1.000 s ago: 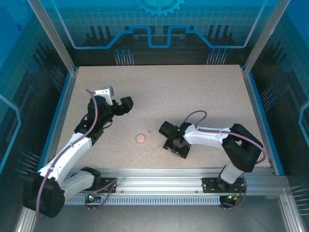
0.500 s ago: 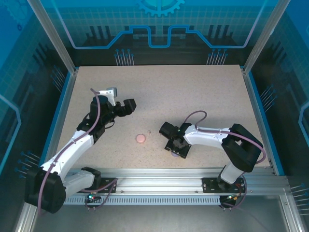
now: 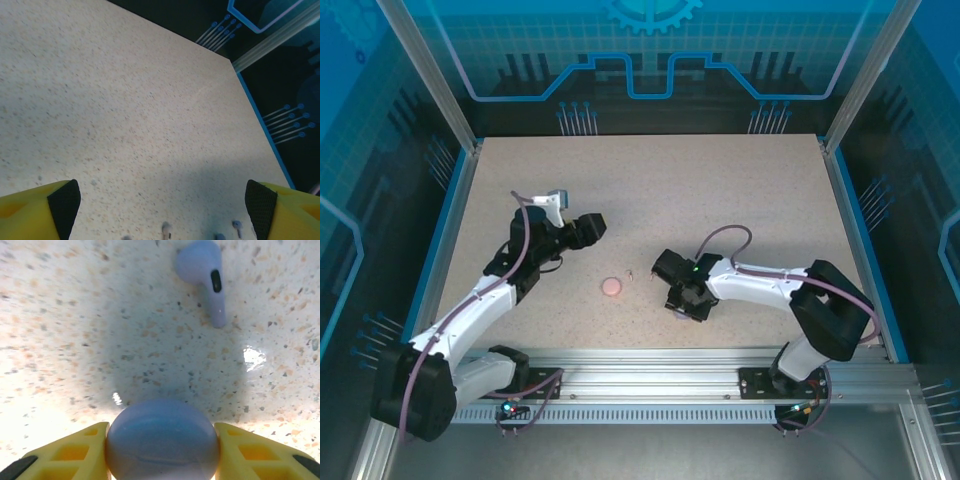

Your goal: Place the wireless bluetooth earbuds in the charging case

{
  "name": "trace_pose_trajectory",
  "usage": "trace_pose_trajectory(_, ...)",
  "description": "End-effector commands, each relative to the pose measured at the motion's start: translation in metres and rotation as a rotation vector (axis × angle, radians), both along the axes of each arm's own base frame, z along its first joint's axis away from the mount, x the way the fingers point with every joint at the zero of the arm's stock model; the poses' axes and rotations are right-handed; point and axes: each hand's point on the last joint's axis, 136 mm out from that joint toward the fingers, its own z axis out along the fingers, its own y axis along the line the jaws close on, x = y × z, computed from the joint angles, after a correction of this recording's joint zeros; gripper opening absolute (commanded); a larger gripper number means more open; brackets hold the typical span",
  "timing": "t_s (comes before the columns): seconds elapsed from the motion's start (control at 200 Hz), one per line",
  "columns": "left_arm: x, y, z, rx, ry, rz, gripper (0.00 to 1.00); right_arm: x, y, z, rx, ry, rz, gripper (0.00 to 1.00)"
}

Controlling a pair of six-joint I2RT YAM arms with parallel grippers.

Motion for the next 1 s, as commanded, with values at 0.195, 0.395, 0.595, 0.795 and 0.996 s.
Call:
trace_pose_trajectory(0.195,-0.017,-0.024,0.007,-0.173,-0.041,-0.079,0.91,0.079,0.027,0.089,0.263,-0.217,-0.027,0.41)
trace_pose_trajectory(0.395,-0.020,-0.035,0.009,-0.256,-0.113,-0.108,0.92,0.132,0.049,0.127,0.404,-0.264,-0.068,0.40)
trace_pose_trajectory(0.595,-0.016,-0.049,0.009,-0.295,-0.149,-0.134,0.92,0.166,0.066,0.146,0.475,-0.282,-0.118,0.40)
trace_pose_trajectory(0.795,-0.007,-0.060,0.006,-0.327,-0.210,-0.119,0.92,0.178,0.083,0.146,0.532,-0.262,-0.167,0.40)
trace_pose_trajectory(0.996,0.001,-0.074,-0.006,-0.320,-0.228,-0.118,0.86,0.180,0.096,0.145,0.548,-0.247,-0.178,0.40)
